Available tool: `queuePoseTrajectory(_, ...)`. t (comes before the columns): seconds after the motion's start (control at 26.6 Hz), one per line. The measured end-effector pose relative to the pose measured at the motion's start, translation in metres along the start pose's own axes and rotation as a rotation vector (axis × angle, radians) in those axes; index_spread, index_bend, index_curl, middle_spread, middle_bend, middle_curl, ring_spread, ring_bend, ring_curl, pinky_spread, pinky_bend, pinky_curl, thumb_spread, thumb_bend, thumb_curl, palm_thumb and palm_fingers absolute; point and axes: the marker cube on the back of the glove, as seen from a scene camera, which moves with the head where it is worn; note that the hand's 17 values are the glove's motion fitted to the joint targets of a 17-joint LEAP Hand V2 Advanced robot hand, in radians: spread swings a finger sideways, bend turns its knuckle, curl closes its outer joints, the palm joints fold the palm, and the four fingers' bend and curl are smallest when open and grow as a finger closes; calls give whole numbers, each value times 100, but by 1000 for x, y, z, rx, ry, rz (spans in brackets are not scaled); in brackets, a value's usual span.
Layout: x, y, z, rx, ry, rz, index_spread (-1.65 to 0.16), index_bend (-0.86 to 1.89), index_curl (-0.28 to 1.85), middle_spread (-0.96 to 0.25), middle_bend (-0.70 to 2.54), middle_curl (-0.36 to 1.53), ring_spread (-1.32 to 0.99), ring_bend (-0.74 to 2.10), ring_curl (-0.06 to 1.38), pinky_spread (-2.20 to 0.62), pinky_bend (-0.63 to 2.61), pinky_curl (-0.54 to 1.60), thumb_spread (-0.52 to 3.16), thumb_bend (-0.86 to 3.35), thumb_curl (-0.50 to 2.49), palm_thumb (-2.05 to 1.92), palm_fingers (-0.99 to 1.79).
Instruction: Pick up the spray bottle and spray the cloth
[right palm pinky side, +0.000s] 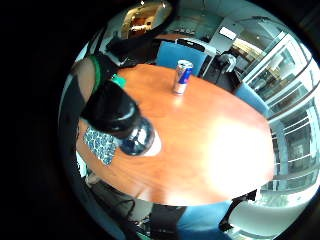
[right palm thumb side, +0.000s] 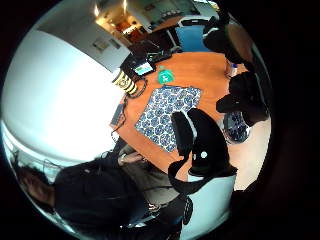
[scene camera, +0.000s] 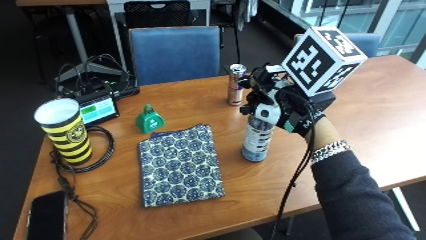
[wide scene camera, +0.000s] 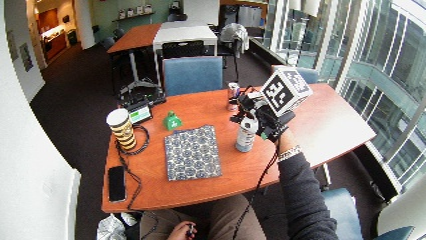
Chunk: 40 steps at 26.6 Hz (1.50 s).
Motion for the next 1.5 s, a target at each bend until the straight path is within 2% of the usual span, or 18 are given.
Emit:
queuePoseTrajectory(0.38, 12, 12, 19, -13, -54, 10, -37, 8, 25, -20, 27, 34, -21, 45, 33, 7, 21, 29, 106, 25, 31, 84, 83)
queuePoseTrajectory(0.79, 27, 15, 35, 120, -532, 89, -36, 0, 16, -27, 39, 41, -29, 62, 39, -8, 27, 32, 84, 17, 39, 96, 103)
queuePoseTrajectory(0.9, 31, 16, 47, 157, -677, 141, -34, 10, 18, -28, 35, 41, -30, 57, 38, -13, 35, 35, 72, 12, 42, 96, 112)
queuePoseTrajectory(1.17, 31, 11, 76, 172, -925, 195, -34, 13, 21, -30, 38, 43, -30, 52, 38, -22, 41, 37, 55, 5, 48, 99, 117)
queuePoseTrajectory(1.35, 24, 7, 84, 191, -944, 186, -33, 18, 25, -29, 42, 45, -28, 46, 38, -24, 38, 37, 49, 1, 52, 100, 120)
queuePoseTrajectory(1.5, 16, 5, 78, 273, -868, 174, -33, 26, 31, -28, 40, 46, -27, 42, 38, -25, 37, 37, 49, -3, 54, 97, 127)
